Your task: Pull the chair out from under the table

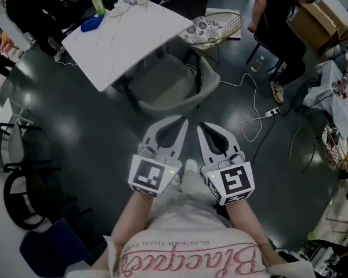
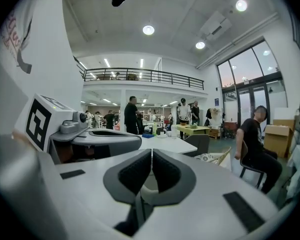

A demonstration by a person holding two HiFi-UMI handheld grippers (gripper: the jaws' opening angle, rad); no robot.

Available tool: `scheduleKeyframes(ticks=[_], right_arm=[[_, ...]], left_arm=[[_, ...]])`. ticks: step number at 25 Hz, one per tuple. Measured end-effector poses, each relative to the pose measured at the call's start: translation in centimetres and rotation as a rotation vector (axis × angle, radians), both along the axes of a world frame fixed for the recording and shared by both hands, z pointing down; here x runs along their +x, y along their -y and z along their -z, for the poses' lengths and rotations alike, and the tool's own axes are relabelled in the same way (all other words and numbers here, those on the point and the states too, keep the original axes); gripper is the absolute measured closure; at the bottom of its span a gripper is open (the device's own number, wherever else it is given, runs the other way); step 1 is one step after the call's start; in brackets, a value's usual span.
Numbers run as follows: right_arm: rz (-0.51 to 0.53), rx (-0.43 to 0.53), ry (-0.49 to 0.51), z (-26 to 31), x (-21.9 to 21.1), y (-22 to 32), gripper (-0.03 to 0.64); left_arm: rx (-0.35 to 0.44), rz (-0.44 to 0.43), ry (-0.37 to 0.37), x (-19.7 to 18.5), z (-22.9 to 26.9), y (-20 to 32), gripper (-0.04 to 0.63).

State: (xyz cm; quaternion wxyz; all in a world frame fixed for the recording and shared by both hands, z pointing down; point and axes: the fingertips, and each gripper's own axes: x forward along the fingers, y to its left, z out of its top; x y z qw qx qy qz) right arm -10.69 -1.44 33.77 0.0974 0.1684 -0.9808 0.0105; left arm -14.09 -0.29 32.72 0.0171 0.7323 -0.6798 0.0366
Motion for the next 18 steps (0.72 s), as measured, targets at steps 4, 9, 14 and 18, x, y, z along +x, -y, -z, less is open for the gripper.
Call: scheduleKeyframes(ticks=[4, 9, 14, 18], right_arm=[[-0.032, -0.041, -0.02, -1.4, -1.0, 4.4, 0.612], [-0.074, -0.067, -0.02, -1.9, -2.2, 11.0, 0.612], [-0.098, -0.139, -0.005, -2.4, -2.4, 16.6, 0.611], [-0.152, -0.16, -0.032, -3.7, -1.9, 20.4, 0.611]], left_arm=[[-0.03, -0.025, -0.016, -1.2, -1.0, 4.1, 0.591], [-0.069, -0.057, 0.001, -2.7, -2.2, 10.1, 0.591], [-0.1, -0.047, -0.001, -4.5, -3.2, 15.3, 0.591], [-0.125, -0.045, -0.016, -5.6, -4.5, 18.4, 0.591]])
